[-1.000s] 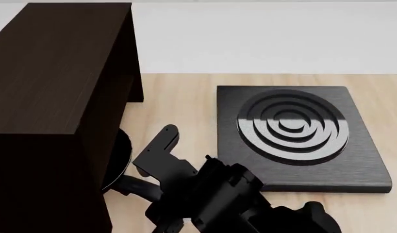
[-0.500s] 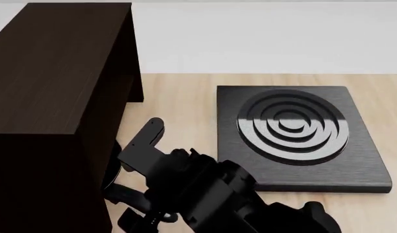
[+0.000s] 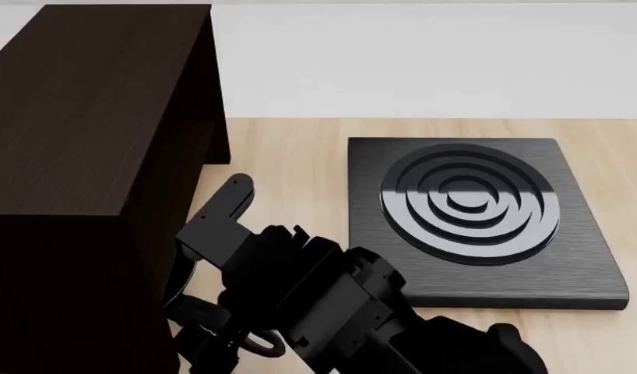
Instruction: Put the frying pan under the cabinet shelf.
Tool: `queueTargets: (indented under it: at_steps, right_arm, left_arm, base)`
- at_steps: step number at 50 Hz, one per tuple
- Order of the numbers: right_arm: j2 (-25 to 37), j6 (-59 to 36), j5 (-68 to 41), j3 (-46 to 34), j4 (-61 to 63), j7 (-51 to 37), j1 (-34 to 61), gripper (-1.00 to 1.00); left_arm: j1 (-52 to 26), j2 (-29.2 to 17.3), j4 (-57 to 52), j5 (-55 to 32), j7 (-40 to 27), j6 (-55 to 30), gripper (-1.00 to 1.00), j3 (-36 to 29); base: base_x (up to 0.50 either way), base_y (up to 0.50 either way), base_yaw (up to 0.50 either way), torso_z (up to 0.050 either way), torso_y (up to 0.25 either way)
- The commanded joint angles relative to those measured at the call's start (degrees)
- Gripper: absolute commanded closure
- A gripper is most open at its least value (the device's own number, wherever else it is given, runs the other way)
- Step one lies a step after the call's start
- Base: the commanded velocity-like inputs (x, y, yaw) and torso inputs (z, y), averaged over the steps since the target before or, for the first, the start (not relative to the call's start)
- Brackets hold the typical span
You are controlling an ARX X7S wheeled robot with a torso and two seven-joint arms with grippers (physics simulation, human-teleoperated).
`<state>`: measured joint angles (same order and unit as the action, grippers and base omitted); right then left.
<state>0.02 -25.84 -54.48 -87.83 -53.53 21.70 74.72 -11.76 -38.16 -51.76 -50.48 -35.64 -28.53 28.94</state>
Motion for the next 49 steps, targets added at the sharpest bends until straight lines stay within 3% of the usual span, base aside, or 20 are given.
queueTargets:
  at_steps: [1,10,23,35,49]
  right_arm:
    - [0.2,0.8,-0.4,0.7,-0.2,-0.8,1.1,-1.00]
    - [19.8,-7.9,-8.7,4.4,34.2,-18.4,0.4,-1.00]
    - [35.7,-10.9,-16.1,8.0,58.2,-34.9,-2.6,-1.00]
    - [52.1,-4.8,-22.1,13.8,81.8,-50.3,-7.1,-1.00]
    - [69.3,6.7,-21.1,17.0,100.1,-64.1,-14.9,-1.00]
  left_arm:
    - [-0.1,-0.4,-0.9,-1.4,-0.6,0.0,-1.00,0.5]
    - [0.7,-0.6,-1.7,-2.7,-0.9,0.3,-1.00,2.0]
    - [0.2,-0.9,-2.0,-3.2,-1.4,0.4,-1.00,1.6]
    - [-1.2,-0.9,-1.9,-2.7,-1.7,0.5,-1.00,-0.6]
    - [-2.8,-2.4,-3.4,-5.3,-3.5,-0.4,-1.00,-1.1]
  base:
    - [0.00,0.00,0.00,0.000,0.000]
    - [0.00,0.00,0.00,0.000,0.000]
    - [0.00,0.00,0.00,0.000,0.000]
    - [0.00,0.00,0.00,0.000,0.000]
    - [0.00,0.00,0.00,0.000,0.000]
